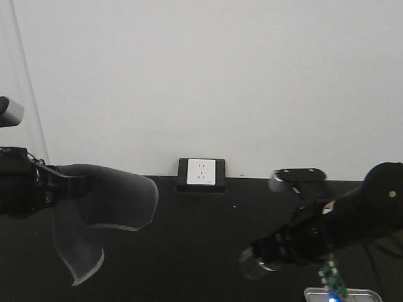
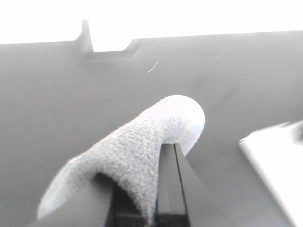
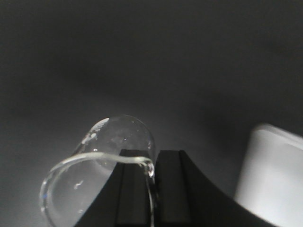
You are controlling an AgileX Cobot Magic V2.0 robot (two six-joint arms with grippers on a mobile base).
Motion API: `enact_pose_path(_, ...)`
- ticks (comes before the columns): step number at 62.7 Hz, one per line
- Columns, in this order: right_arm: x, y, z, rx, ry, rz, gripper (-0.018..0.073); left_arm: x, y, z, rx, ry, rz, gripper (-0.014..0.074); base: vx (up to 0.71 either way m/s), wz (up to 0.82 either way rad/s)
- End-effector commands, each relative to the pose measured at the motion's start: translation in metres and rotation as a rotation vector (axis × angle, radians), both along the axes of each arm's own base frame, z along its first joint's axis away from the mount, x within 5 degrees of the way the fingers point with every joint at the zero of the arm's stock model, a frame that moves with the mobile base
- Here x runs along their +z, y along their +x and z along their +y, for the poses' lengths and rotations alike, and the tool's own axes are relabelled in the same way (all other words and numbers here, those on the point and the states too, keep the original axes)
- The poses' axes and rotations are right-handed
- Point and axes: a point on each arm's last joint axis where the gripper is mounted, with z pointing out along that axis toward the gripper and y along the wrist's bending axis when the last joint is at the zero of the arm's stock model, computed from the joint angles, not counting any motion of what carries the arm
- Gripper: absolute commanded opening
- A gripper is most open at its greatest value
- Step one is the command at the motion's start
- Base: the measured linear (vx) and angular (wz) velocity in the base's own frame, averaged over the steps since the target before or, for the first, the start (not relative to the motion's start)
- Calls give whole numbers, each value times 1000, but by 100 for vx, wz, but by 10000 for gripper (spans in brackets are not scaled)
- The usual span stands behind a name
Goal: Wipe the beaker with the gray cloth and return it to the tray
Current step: 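Lift the beaker and rub it with the cloth in the left gripper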
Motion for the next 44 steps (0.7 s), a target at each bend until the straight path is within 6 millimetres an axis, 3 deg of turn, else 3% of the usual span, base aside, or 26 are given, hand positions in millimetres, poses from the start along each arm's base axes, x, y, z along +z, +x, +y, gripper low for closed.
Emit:
enact_pose_path(1,37,-22,44,69,164,-141,-11,23,-4,-11,-40,-106,-36,0,0,0)
enact_pose_path(6,39,-44,82,145,234,-125,-11,18,-8,-22,-120,-94,5,0,0,0)
enact_pose_path(13,42,-61,110,170,293,-151,-11,4,-18,-32,-271,-8,118,0,0,0)
enact_pose_path(20,45,-55,108,81,344,-158,-11,-7,-31,-32,-387,92,245,0,0,0)
enact_pose_path(31,55,-41,86,-24,363,-199,-11,-16,-48,-29,-509,169,395,0,0,0)
enact_pose_path(44,51,-45,85,-2,346,-131,-11,-9,-35,-31,-415,111,273,0,0,0)
